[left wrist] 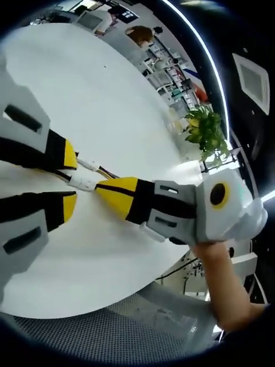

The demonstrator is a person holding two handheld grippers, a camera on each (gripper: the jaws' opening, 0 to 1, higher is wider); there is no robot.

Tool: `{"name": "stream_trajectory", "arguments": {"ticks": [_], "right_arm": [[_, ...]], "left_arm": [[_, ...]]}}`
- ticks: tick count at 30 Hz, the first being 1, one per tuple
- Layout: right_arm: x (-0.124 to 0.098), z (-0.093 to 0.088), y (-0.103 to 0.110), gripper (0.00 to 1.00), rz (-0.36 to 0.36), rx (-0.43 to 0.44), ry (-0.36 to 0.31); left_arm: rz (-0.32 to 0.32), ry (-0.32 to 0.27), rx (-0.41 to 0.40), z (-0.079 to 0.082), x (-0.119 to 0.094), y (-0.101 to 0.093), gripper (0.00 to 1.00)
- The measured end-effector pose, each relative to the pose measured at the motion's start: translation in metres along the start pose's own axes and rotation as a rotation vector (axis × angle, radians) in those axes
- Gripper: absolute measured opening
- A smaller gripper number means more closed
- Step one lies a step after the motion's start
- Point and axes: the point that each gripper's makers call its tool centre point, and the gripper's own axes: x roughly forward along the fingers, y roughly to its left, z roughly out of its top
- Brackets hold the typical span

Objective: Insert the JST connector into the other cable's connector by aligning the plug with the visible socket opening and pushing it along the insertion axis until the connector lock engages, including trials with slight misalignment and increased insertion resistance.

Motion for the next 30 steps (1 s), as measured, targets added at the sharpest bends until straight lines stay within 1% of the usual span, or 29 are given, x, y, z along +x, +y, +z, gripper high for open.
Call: {"name": "stream_trajectory", "arguments": {"ticks": [5,8,13,15,17,20,23,26,30], "right_arm": [[0.003,-0.001,-0.001,0.00,-0.011,-0.002,0.003],[0.004,-0.003,-0.001,0.00,-0.018,-0.023,0.015],[0.004,-0.003,-0.003,0.00,-0.025,0.012,0.006],[0.003,-0.004,-0.007,0.00,-0.044,0.014,0.010],[0.003,-0.005,-0.009,0.00,-0.050,0.028,0.011],[0.001,-0.002,-0.009,0.00,-0.045,0.053,-0.006],[-0.001,0.001,-0.010,0.00,-0.055,0.065,-0.017],[-0.002,0.005,-0.010,0.01,-0.054,0.095,-0.037],[-0.003,0.005,-0.011,0.04,-0.066,0.090,-0.031]], "left_arm": [[0.003,0.005,-0.022,-0.003,0.000,0.002,0.08],[0.003,0.010,-0.037,-0.006,0.000,0.002,0.08],[0.008,0.018,-0.048,-0.009,0.000,0.002,0.08],[0.012,0.018,-0.056,-0.010,0.000,0.003,0.09],[0.012,0.012,-0.072,-0.010,0.000,0.003,0.09],[-0.001,-0.012,-0.123,-0.009,0.001,0.001,0.15],[0.002,-0.013,-0.132,-0.010,0.001,0.001,0.15],[0.002,-0.010,-0.142,-0.010,-0.001,0.001,0.16],[0.020,-0.023,-0.212,-0.010,-0.005,0.007,0.19]]}}
